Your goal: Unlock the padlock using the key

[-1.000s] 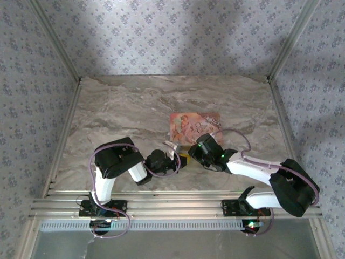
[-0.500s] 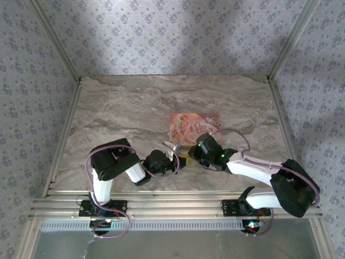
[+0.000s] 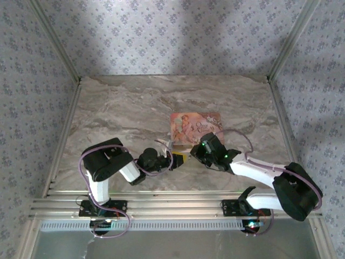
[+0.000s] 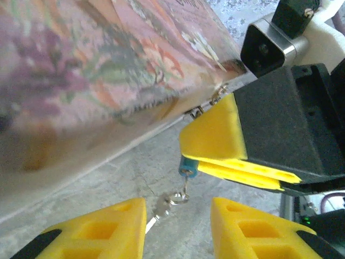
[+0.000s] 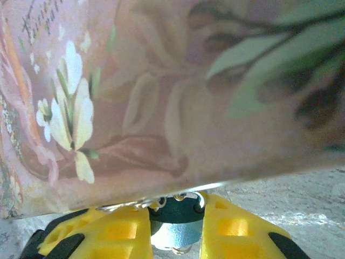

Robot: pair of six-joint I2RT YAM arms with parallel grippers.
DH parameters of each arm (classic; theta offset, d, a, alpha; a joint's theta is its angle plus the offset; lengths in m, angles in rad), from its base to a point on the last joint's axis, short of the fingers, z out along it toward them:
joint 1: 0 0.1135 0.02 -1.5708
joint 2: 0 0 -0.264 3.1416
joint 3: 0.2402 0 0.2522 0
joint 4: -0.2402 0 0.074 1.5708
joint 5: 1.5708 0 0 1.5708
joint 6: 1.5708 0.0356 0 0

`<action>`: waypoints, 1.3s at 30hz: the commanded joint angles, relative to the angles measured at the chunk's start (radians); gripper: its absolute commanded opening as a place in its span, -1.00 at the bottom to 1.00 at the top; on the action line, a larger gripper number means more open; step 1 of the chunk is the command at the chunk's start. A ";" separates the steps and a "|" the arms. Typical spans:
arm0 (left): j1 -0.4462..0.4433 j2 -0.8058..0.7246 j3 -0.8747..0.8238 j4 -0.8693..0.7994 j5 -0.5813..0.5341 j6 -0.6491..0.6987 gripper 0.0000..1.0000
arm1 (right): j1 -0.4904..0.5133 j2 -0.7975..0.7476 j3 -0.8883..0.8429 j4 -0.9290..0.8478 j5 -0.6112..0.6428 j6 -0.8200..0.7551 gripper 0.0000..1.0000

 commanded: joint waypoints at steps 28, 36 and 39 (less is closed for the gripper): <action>0.003 0.087 0.110 0.063 0.122 -0.116 -0.41 | -0.014 -0.053 -0.011 0.042 -0.044 0.007 -1.00; 0.003 0.100 0.122 0.064 0.121 -0.118 -0.43 | -0.008 -0.065 -0.014 0.035 -0.040 0.008 -1.00; 0.003 0.103 0.123 0.064 0.116 -0.117 -0.42 | -0.005 -0.073 -0.014 0.034 -0.039 0.007 -1.00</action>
